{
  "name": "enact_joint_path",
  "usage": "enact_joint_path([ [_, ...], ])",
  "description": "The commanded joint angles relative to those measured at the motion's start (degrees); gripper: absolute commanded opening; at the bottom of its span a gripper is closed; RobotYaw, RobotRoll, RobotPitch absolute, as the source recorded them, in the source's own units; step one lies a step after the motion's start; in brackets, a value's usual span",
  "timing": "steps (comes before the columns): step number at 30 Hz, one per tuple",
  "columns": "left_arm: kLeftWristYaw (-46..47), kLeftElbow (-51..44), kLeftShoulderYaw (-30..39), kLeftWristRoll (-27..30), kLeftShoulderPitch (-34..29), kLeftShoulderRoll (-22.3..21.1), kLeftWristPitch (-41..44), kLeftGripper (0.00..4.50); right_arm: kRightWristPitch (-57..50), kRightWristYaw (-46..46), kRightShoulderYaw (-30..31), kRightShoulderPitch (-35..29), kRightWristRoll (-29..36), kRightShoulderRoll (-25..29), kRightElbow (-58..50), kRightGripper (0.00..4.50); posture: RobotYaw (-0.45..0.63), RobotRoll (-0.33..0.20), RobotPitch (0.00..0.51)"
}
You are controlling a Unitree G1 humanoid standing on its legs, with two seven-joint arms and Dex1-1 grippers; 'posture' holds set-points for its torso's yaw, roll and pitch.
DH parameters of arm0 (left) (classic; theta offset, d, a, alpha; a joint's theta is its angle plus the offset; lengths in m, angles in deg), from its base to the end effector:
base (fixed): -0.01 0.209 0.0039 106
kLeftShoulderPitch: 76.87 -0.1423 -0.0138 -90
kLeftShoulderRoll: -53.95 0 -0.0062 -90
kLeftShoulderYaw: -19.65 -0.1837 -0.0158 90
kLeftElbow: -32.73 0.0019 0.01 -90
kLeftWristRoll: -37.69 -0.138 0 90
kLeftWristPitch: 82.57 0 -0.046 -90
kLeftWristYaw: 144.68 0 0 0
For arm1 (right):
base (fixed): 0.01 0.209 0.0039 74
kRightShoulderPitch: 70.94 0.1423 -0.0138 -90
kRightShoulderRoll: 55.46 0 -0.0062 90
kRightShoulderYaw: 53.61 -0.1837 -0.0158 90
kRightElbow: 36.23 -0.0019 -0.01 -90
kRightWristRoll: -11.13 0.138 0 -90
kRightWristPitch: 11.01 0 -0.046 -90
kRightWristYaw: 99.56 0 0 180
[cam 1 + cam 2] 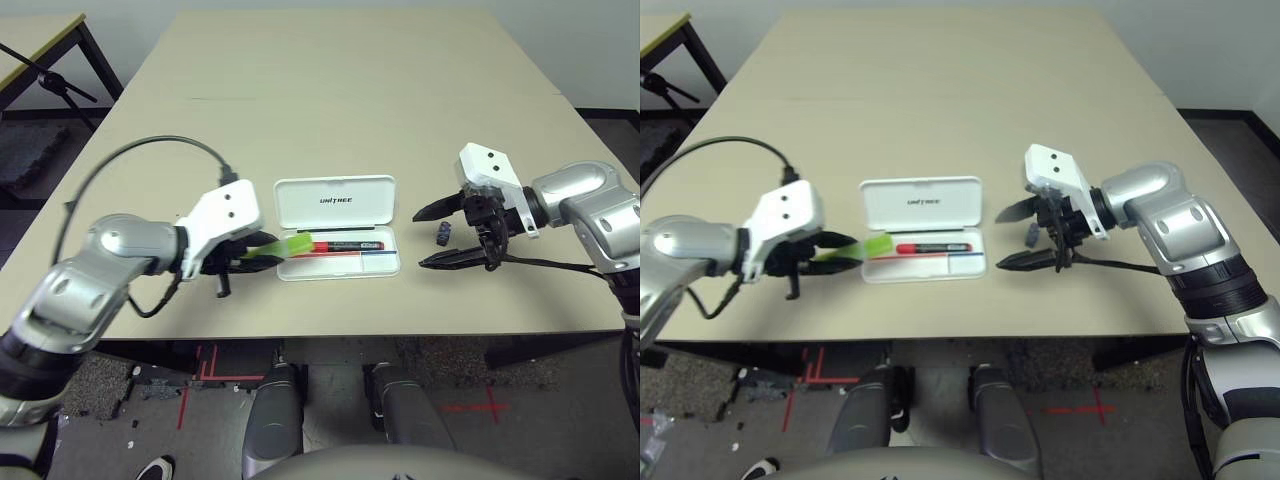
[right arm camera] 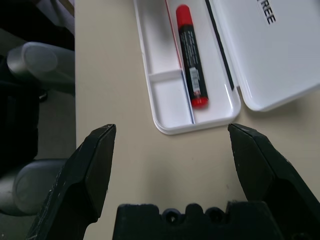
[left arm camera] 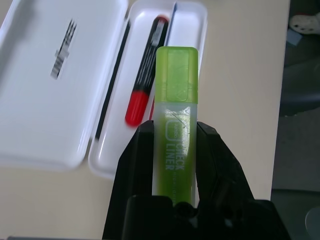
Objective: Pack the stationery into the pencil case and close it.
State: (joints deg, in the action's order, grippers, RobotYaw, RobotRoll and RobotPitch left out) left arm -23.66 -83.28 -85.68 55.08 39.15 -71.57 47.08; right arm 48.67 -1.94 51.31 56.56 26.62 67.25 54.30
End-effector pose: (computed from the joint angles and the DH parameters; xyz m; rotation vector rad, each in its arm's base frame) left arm 0.2350 0.1942 0.1987 0.6822 0.3586 -1.2222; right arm 0.2868 -0.2288 0.2083 -0.5454 0.4702 1.4103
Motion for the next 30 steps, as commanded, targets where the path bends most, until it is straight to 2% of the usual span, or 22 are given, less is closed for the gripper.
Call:
enact_joint_path([
  [1, -1.23, 2.19, -4.15, -2.24, 3.07, 2.08, -0.52, 1.08, 0.57, -0.59, 0.34, -0.7, -0.62, 0.78, 0.4, 4.5, 0.01, 0.0, 0.119],
  [6, -2.48, 6.67, -8.46, -5.34, 6.92, 5.64, -2.76, 1.08, 0.57, -0.65, 0.22, -0.87, -0.9, 1.07, 0.56, 4.5, -0.01, 0.0, 0.115],
  [12, -3.9, 11.31, -11.89, -8.87, 7.84, 8.09, -6.15, 1.08, 0.53, -0.55, -0.18, -1.34, -0.94, 1.82, 0.3, 4.5, -0.02, 0.0, 0.112],
  [24, -5.03, 16.81, -13.08, -13.53, 8.57, 11.44, -8.82, 1.08, 0.09, 0.07, -0.68, -2.23, -0.45, 2.84, -0.86, 4.5, -0.04, 0.0, 0.116],
  [25, -5.17, 16.85, -13.07, -13.76, 8.55, 11.45, -8.8, 1.18, 0.01, 0.14, -0.7, -2.32, -0.4, 2.87, -0.99, 4.5, -0.04, 0.0, 0.116],
  [30, -5.65, 16.42, -12.33, -13.96, 8.53, 11.56, -8.36, 2.9, -0.15, 0.47, -0.67, -2.57, -0.38, 2.74, -1.11, 4.5, -0.04, 0.0, 0.119],
])
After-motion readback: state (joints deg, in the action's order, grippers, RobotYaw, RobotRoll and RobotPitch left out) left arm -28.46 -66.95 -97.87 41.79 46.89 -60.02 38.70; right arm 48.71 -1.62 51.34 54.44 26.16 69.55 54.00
